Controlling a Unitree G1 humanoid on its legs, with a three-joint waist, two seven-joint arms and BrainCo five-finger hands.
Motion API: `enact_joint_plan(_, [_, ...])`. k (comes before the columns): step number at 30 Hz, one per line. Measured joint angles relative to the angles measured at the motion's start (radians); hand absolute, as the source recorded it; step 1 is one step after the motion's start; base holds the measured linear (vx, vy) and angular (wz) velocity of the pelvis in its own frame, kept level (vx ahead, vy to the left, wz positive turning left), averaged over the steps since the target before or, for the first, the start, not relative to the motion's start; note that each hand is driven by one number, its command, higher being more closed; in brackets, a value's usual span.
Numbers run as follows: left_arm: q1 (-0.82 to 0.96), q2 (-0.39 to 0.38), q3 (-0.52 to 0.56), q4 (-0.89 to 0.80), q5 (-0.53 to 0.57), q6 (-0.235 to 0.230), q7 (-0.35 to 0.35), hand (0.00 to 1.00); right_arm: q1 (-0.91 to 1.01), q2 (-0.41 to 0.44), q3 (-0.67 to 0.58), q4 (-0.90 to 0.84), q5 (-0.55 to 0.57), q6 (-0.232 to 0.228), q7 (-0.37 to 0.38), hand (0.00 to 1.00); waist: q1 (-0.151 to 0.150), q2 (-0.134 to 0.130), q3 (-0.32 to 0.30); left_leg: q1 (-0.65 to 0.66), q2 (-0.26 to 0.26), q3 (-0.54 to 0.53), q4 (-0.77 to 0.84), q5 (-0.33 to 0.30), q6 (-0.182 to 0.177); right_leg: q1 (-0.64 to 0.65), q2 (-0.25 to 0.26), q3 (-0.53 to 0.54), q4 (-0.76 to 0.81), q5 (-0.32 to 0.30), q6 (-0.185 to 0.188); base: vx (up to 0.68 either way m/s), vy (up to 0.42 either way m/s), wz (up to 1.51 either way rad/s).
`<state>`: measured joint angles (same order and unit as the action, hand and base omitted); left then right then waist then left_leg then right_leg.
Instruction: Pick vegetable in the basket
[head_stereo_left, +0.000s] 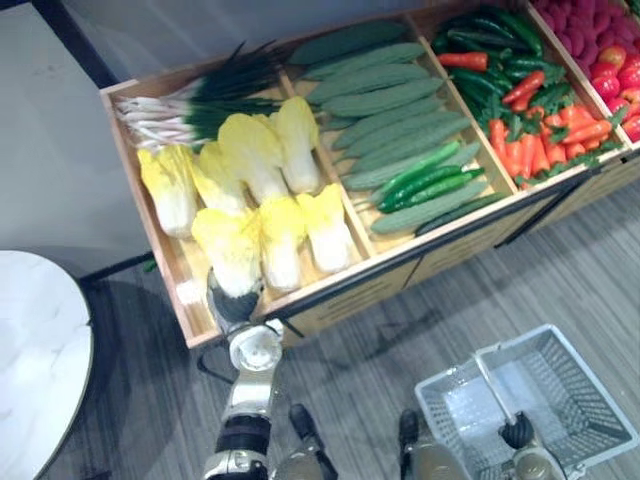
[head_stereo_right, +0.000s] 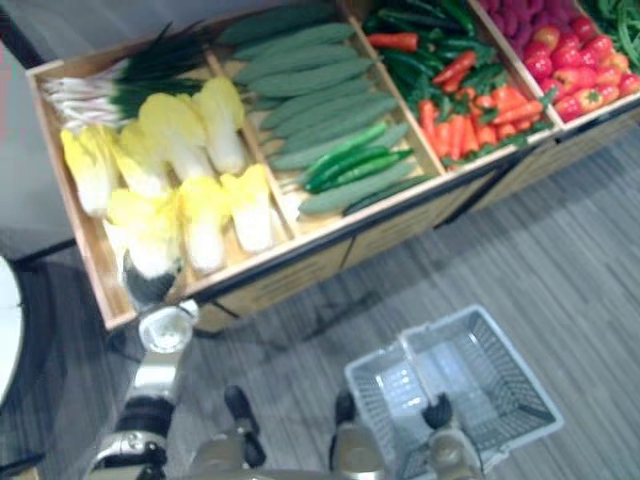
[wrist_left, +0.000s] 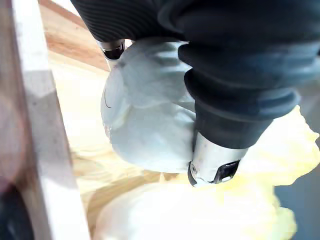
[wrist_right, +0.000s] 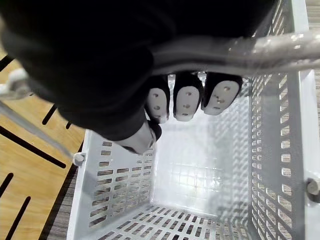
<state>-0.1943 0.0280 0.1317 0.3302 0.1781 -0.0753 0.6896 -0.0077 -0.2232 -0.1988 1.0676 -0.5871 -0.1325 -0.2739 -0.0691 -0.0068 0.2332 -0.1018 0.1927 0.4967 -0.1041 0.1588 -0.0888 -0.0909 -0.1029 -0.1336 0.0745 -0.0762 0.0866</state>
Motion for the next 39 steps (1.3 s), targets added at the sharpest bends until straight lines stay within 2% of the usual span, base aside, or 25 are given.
enact_joint_plan(5, [0.04, -0.016, -0.018, -0.08, 0.002, -0.007, -0.028, 1.0, 0.015, 0.003, -0.032, 0.0, 0.001, 0.015, 0.001, 1.0, 0.002, 0.01, -0.004, 0.003, -0.001, -0.024, 0.0, 0.002, 0.003, 0.012, -0.001, -0.025, 0.009, -0.006, -0.006, -0.03, 0.015, 0.13])
enact_joint_plan(9, [0.047, -0.022, -0.018, -0.153, 0.007, -0.011, -0.029, 1.0, 0.032, 0.003, -0.044, 0.0, 0.001, 0.02, 0.003, 1.0, 0.019, 0.011, -0.007, 0.007, -0.004, -0.037, 0.0, 0.003, 0.005, 0.023, -0.005, -0.035, 0.01, -0.006, -0.006, 0.02, 0.018, 0.08])
enact_joint_plan(15, [0.065, -0.022, -0.044, -0.354, 0.05, -0.014, -0.019, 1.0, 0.05, 0.003, -0.053, 0.006, -0.001, 0.02, 0.023, 1.0, 0.019, 0.009, -0.042, 0.017, -0.006, -0.031, -0.001, 0.0, 0.005, 0.043, -0.005, -0.034, -0.004, 0.0, 0.002, 0.06, 0.007, 0.02])
enact_joint_plan(19, [0.065, 0.03, -0.21, -0.411, 0.111, -0.052, -0.051, 1.0, 0.066, -0.022, -0.033, -0.026, 0.0, 0.02, 0.044, 1.0, 0.015, 0.011, -0.078, 0.032, 0.002, 0.0, -0.001, 0.002, 0.006, 0.042, 0.0, -0.003, -0.001, 0.003, 0.006, 0.05, -0.002, -0.19])
enact_joint_plan(21, [0.064, 0.1, -0.301, -0.411, 0.12, -0.088, -0.129, 1.0, 0.084, -0.087, 0.044, -0.132, 0.019, 0.013, 0.075, 1.0, 0.01, 0.013, -0.083, 0.06, 0.01, 0.052, -0.001, 0.001, 0.005, 0.038, 0.007, 0.046, 0.001, 0.014, 0.009, 0.0, -0.005, -0.61])
enact_joint_plan(23, [0.063, 0.153, -0.366, -0.405, 0.121, -0.128, -0.196, 1.0, 0.088, -0.172, 0.102, -0.235, 0.049, -0.023, 0.115, 1.0, -0.014, 0.026, -0.097, 0.071, 0.017, 0.09, -0.001, -0.007, -0.002, 0.015, 0.018, 0.093, 0.001, 0.028, 0.008, -0.03, 0.0, -0.84])
enact_joint_plan(24, [0.062, 0.166, -0.392, -0.392, 0.118, -0.147, -0.245, 1.0, 0.087, -0.223, 0.132, -0.298, 0.096, -0.048, 0.15, 1.0, -0.015, 0.034, -0.104, 0.09, 0.027, 0.136, -0.001, -0.013, -0.007, 0.003, 0.027, 0.141, -0.001, 0.042, 0.006, -0.03, -0.003, -0.87])
enact_joint_plan(25, [0.062, 0.169, -0.399, -0.39, 0.118, -0.149, -0.251, 1.0, 0.087, -0.231, 0.138, -0.309, 0.1, -0.051, 0.156, 1.0, -0.015, 0.036, -0.106, 0.095, 0.029, 0.144, -0.001, -0.013, -0.007, 0.003, 0.029, 0.148, -0.002, 0.045, 0.005, -0.03, -0.008, -0.92])
enact_joint_plan(26, [0.062, 0.184, -0.423, -0.384, 0.107, -0.165, -0.29, 1.0, 0.08, -0.266, 0.168, -0.343, 0.142, -0.065, 0.191, 1.0, -0.015, 0.042, -0.112, 0.111, 0.03, 0.176, -0.001, -0.019, -0.015, -0.003, 0.037, 0.177, -0.001, 0.05, 0.004, -0.03, -0.004, -0.69])
enact_joint_plan(28, [0.059, 0.219, -0.483, -0.383, 0.099, -0.192, -0.337, 1.0, 0.061, -0.319, 0.229, -0.356, 0.175, -0.094, 0.235, 1.0, -0.031, 0.053, -0.121, 0.128, 0.031, 0.219, -0.001, -0.022, -0.018, -0.011, 0.043, 0.217, -0.003, 0.058, 0.006, -0.04, -0.011, -0.61])
enact_joint_plan(30, [0.051, 0.249, -0.545, -0.382, 0.075, -0.206, -0.383, 1.0, 0.037, -0.348, 0.262, -0.365, 0.176, -0.096, 0.268, 1.0, -0.035, 0.055, -0.122, 0.157, 0.034, 0.273, -0.001, -0.027, -0.022, -0.012, 0.047, 0.257, -0.003, 0.065, 0.009, -0.04, -0.01, -0.6])
enact_joint_plan(36, [-0.036, 0.322, -0.756, -0.389, -0.12, -0.237, -0.556, 1.0, 0.026, -0.434, 0.303, -0.502, 0.199, -0.085, 0.352, 1.0, -0.024, 0.048, -0.139, 0.243, 0.028, 0.444, -0.001, -0.059, -0.026, -0.02, 0.056, 0.362, 0.0, 0.083, 0.036, -0.05, 0.009, -0.73])
enact_joint_plan(39, [-0.086, 0.371, -0.869, -0.416, -0.138, -0.254, -0.626, 1.0, 0.026, -0.469, 0.347, -0.559, 0.235, -0.084, 0.372, 1.0, -0.025, 0.039, -0.162, 0.271, 0.034, 0.519, -0.001, -0.071, -0.036, -0.033, 0.058, 0.362, 0.006, 0.089, 0.046, -0.03, 0.007, -0.65])
